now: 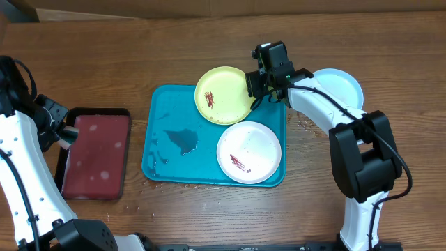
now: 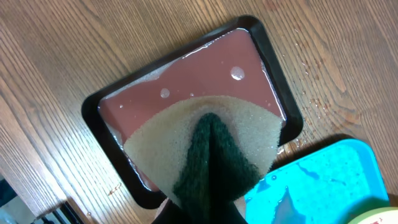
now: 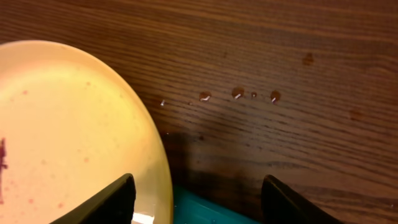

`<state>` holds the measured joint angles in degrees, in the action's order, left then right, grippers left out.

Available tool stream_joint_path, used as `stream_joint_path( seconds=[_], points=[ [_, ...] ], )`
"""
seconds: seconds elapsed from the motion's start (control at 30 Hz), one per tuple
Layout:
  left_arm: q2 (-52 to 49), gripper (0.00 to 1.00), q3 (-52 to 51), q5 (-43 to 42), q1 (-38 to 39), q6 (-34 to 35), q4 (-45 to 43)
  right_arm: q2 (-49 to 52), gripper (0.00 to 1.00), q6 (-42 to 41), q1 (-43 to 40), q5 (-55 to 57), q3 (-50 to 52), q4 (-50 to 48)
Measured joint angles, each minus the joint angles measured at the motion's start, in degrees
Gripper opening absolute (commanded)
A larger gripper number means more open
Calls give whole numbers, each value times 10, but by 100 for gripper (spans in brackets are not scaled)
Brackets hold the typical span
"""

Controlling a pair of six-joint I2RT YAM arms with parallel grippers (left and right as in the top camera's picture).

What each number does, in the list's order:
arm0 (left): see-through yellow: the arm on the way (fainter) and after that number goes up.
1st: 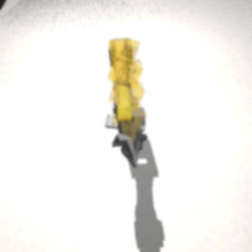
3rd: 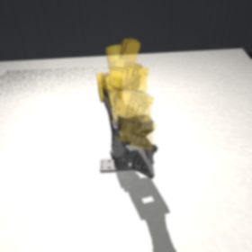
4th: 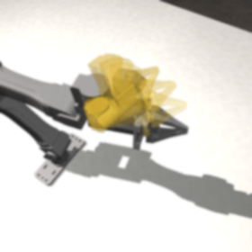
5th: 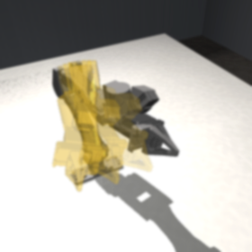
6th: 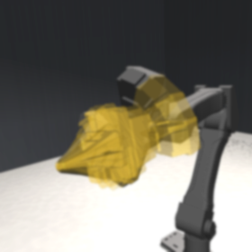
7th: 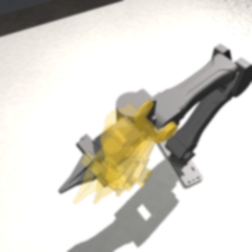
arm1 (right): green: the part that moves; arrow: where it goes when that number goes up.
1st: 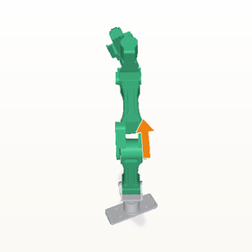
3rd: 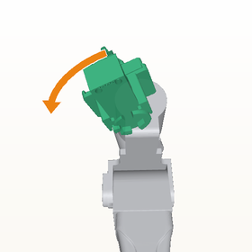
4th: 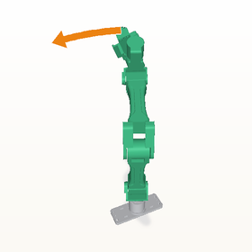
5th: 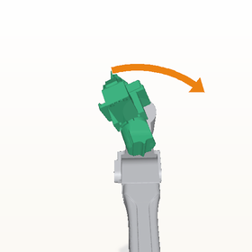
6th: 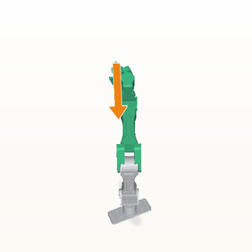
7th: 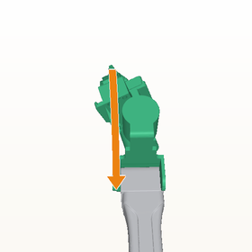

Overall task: Clean dirty plates on tray and stack at the side
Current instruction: 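Grasp the yellow plate rim with the right gripper and pull it left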

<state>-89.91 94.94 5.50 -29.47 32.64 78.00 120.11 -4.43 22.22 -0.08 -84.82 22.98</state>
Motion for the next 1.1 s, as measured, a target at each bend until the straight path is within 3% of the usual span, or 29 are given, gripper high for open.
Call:
stream_joint_path(
  seconds=[0.43, 0.63, 1.03, 1.1],
  points=[
    [0, 4, 0, -2, 0, 0, 0, 6, 57, 0, 0, -27, 0, -16],
    [0, 4, 0, -4, 0, 0, 0, 19, 51, 0, -1, -36, 0, -20],
    [0, 4, 0, -6, 0, 0, 0, 34, 4, -2, 5, -51, 1, -27],
    [0, 4, 0, -6, 0, 0, 0, 34, 4, -3, 10, -56, -1, -28]
  ],
)
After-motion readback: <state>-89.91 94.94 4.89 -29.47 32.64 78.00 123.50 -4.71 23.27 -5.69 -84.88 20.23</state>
